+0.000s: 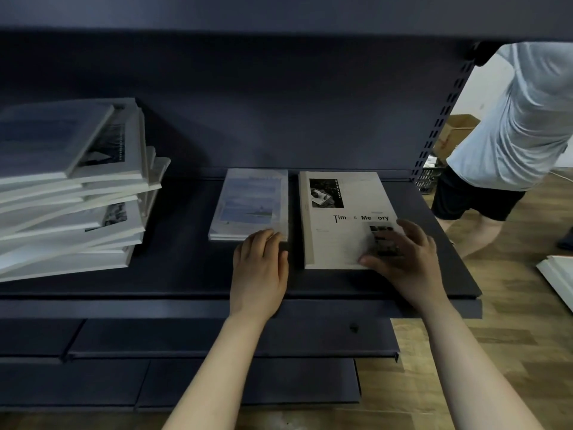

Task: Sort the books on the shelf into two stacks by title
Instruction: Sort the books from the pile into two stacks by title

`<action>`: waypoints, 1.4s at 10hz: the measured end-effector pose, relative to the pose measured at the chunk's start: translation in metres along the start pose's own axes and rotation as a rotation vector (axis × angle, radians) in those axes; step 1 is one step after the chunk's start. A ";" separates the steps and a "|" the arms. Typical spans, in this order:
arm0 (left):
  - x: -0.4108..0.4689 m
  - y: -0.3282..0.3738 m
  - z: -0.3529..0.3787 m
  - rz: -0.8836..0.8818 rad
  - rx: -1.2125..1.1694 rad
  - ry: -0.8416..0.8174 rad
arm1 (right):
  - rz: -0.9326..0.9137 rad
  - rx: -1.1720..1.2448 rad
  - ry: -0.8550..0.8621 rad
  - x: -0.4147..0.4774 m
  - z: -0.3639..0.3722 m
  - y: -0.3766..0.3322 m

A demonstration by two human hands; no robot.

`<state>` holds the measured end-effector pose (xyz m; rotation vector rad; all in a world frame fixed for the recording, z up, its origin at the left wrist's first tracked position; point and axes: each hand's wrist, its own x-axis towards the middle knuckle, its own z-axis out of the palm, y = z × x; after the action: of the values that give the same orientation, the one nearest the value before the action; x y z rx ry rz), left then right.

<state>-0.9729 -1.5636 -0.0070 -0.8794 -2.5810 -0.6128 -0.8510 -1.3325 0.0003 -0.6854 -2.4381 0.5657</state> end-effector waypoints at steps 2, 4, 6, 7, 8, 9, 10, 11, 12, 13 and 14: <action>-0.001 0.000 0.000 -0.005 -0.003 0.003 | -0.030 -0.024 -0.077 0.001 -0.005 0.001; -0.001 -0.001 -0.001 0.001 -0.017 0.008 | -0.042 -0.006 -0.081 0.002 -0.003 0.005; -0.001 -0.001 -0.001 0.000 -0.023 0.011 | -0.120 -0.034 -0.057 0.002 0.000 0.008; -0.002 -0.001 -0.002 0.000 -0.033 0.014 | -0.155 -0.008 -0.010 0.002 0.000 0.007; -0.002 0.000 -0.004 0.000 -0.043 0.017 | -0.154 0.021 -0.006 0.002 0.000 0.007; -0.001 -0.001 -0.005 0.017 -0.063 0.014 | -0.106 0.029 -0.049 0.003 -0.004 0.004; 0.001 -0.003 -0.009 0.026 -0.118 0.017 | -0.023 -0.022 -0.135 0.003 -0.011 -0.003; 0.003 -0.006 -0.017 0.030 -0.147 0.029 | -0.051 -0.099 -0.133 0.001 -0.015 -0.008; 0.007 -0.009 -0.031 0.040 -0.193 0.068 | -0.081 -0.115 0.012 -0.002 -0.006 -0.019; 0.012 -0.013 -0.049 0.074 -0.243 0.132 | -0.163 -0.090 0.079 -0.002 0.011 -0.037; 0.018 -0.019 -0.070 0.088 -0.289 0.217 | -0.254 0.011 0.026 -0.001 0.029 -0.063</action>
<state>-0.9853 -1.6035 0.0551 -0.9505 -2.2818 -1.0132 -0.8894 -1.3896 0.0097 -0.3677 -2.4457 0.4653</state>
